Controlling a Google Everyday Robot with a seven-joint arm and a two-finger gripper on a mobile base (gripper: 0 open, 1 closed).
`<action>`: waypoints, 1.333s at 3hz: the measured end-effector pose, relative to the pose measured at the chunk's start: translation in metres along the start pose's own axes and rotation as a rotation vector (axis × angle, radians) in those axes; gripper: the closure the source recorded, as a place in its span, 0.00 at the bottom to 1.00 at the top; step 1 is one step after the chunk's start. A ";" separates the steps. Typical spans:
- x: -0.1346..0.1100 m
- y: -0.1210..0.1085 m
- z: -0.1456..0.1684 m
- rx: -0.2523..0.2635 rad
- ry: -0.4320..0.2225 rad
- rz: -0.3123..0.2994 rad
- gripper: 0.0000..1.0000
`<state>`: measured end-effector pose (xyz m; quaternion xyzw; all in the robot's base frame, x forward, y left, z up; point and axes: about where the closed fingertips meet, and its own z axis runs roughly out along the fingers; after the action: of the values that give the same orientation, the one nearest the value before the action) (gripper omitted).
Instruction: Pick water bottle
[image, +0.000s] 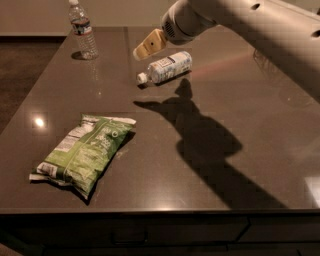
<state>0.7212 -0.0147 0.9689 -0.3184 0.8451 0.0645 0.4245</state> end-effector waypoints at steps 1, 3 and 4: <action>-0.011 0.005 0.017 -0.012 0.006 0.009 0.00; -0.055 0.022 0.079 -0.053 -0.022 0.045 0.00; -0.071 0.026 0.112 -0.039 -0.048 0.100 0.00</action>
Offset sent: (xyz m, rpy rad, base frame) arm 0.0711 0.0841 -0.0050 0.0648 0.0186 0.0389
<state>0.8133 0.0827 0.9480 -0.2824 0.8481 0.1096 0.4347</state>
